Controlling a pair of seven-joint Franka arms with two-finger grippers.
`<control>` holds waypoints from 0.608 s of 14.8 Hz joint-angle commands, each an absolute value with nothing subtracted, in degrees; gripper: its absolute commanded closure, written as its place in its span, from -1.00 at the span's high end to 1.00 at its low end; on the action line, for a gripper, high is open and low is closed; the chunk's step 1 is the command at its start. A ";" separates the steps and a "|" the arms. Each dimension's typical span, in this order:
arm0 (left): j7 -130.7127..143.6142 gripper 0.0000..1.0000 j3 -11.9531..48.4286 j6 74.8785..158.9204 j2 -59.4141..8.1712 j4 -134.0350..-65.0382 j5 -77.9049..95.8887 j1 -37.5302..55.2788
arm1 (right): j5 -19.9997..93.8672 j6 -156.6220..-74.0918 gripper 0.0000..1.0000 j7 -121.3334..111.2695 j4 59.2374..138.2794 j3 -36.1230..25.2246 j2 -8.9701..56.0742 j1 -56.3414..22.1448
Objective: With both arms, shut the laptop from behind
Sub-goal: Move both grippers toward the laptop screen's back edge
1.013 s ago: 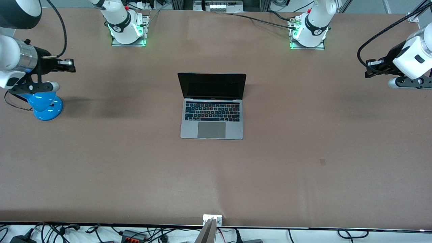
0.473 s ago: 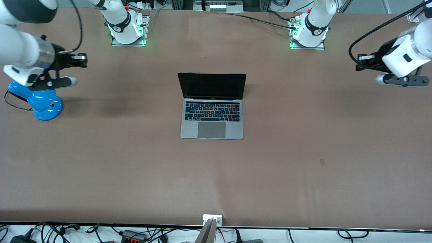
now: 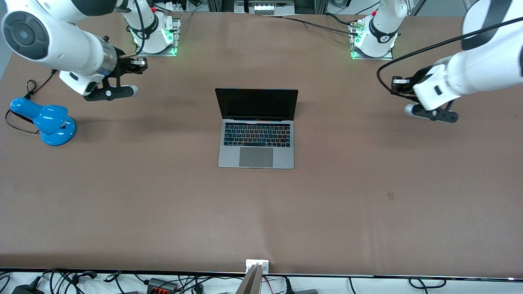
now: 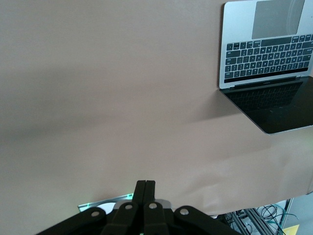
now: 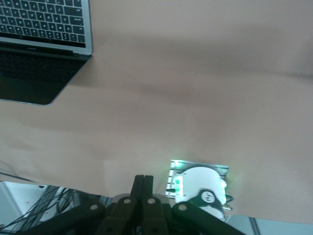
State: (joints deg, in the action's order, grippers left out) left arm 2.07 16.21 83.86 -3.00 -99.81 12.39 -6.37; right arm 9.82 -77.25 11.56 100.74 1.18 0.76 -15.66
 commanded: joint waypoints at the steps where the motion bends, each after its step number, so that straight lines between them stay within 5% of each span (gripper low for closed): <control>1: 8.31 -0.99 22.65 96.44 4.63 -113.14 13.62 -7.03 | 13.17 -83.56 -1.00 17.11 111.41 0.97 -6.13 -19.67; 4: 14.57 -0.99 26.97 107.02 2.75 -117.42 13.89 -6.33 | 13.45 -90.95 -1.00 19.68 119.51 1.05 -9.14 -26.70; 9: 16.70 -1.00 31.98 109.51 -0.62 -119.35 21.96 -5.89 | 13.45 -100.26 -1.00 23.29 125.05 1.14 -8.61 -34.88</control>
State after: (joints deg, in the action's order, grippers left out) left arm 15.77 30.37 108.20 -0.62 -118.35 18.61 -5.39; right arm 12.83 -96.58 22.31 121.76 1.76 -7.44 -32.07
